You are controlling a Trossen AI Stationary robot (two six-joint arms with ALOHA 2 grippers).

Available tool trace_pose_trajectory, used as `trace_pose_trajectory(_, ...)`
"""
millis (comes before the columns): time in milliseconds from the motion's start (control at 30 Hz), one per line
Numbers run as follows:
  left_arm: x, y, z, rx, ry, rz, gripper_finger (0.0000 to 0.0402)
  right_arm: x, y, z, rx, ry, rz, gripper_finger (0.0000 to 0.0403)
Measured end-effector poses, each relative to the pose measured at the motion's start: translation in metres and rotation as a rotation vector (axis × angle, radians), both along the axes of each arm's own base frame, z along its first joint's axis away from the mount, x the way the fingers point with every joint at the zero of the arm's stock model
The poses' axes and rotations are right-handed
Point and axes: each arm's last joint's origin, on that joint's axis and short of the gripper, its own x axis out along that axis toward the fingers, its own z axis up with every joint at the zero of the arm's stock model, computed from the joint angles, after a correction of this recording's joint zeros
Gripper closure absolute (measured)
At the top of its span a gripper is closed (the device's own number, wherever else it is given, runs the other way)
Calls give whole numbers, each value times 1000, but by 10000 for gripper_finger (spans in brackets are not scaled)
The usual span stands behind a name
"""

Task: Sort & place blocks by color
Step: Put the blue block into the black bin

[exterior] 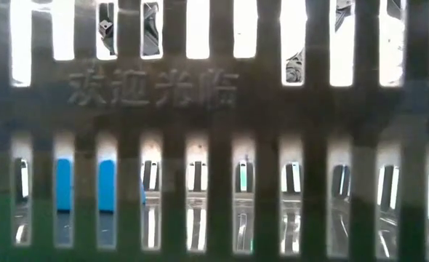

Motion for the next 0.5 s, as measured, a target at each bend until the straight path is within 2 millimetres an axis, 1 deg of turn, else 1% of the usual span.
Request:
trace_pose_trajectory(233,0,0,0,0,0,0,167,0,1,0,-21,20,66,283)
trace_pose_trajectory(300,0,0,0,0,0,-1,167,0,2,-1,-31,34,77,295)
trace_pose_trajectory(400,0,0,0,-6,3,-7,167,-1,2,-1,-58,70,67,293)
trace_pose_trajectory(500,-1,-1,-1,-5,14,-11,167,-2,1,-1,-76,89,45,267)
